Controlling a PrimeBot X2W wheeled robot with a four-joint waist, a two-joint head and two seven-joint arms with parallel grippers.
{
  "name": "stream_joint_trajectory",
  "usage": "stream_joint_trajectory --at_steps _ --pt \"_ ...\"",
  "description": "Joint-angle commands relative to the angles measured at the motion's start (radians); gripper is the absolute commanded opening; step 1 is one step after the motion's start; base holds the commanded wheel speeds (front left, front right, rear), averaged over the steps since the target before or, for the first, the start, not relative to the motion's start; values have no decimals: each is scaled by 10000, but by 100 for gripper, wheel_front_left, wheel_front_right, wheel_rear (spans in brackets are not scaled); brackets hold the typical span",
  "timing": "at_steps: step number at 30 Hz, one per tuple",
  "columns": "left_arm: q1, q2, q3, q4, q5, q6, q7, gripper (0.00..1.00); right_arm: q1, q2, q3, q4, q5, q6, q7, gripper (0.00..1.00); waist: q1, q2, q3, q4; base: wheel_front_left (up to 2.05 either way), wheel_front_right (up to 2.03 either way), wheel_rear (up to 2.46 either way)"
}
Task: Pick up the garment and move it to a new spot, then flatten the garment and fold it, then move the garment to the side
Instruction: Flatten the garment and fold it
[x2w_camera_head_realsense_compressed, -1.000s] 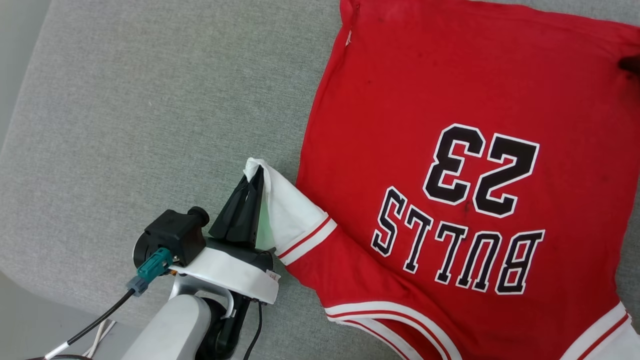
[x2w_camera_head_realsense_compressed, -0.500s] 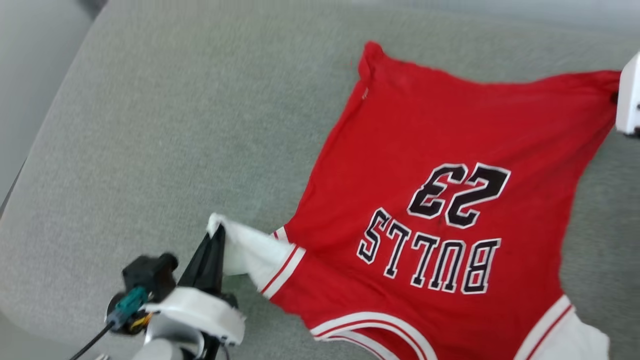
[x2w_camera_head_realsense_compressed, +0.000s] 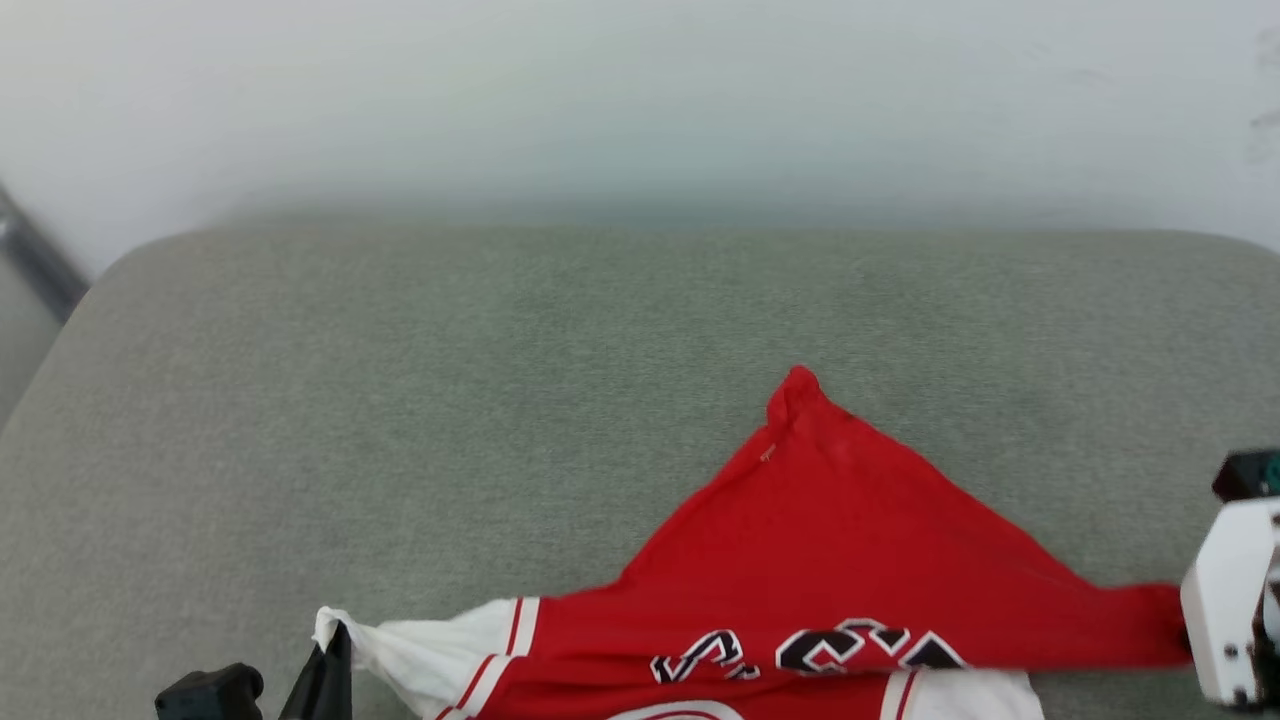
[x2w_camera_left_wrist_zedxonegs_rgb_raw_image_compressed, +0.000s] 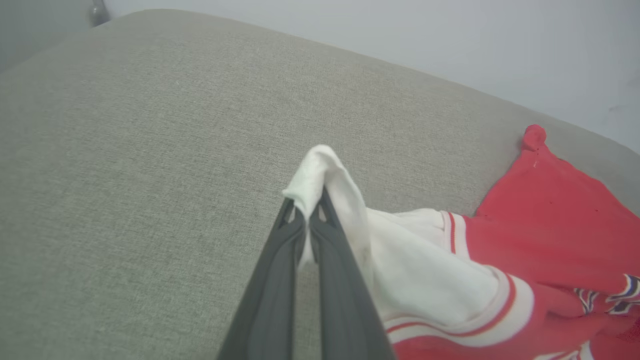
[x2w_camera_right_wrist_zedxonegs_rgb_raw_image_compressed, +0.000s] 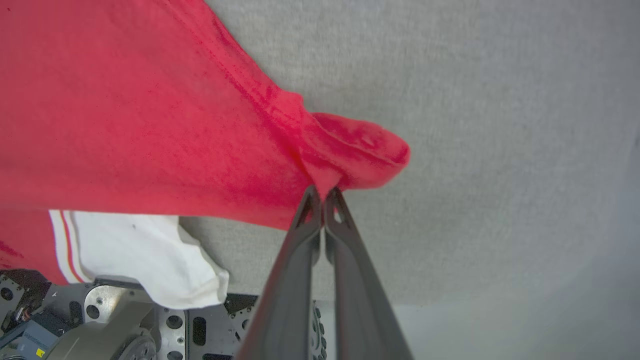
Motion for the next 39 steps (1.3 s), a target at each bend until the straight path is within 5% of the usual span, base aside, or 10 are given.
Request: stream_joint_trajectory --at_steps 1,6,7,8,9,14,17,26,31,39 --pt "73 17 34 -60 -42 41 30 0 435 92 -132 -121 -60 -17 67 0 4 0 -586 -735 0 0 0" --pt "560 140 204 -165 -237 305 203 0 2635 980 -907 -814 -66 -15 90 0 4 0 -666 -1215 0 0 0" --pt "578 151 200 -202 -250 335 233 0 2955 1174 -1024 -902 -53 -15 49 13 4 0 -654 -1261 0 0 0" --pt "608 168 209 -246 -250 361 250 0 3200 1344 -1110 -999 -66 -15 5 47 4 0 -632 -1321 0 0 0" --pt "622 202 198 -272 -235 392 310 0 3349 1511 -1209 -1091 -46 -15 -58 100 4 0 -606 -1370 0 0 0" --pt "530 329 144 -465 -141 518 496 0 3383 1837 -1397 -1777 -180 -14 -1193 100 4 0 -515 -1514 0 0 0" --pt "412 390 123 -615 -85 555 588 0 2925 1807 -1483 -2102 -368 -15 -2979 100 4 0 -441 -1537 0 0 0" --pt "-314 452 -133 -1228 216 534 756 0 1186 2079 -1139 -853 -195 -14 -6725 100 4 0 325 -1188 0 0 0" --pt "-1035 424 -326 -1561 527 472 826 0 -289 1970 -317 -23 383 -14 -6000 100 4 0 1165 -749 0 0 0" --pt "-2309 131 -670 -1407 836 72 670 0 -2648 1713 1100 545 755 -14 -2419 100 4 0 2180 36 0 0 0"
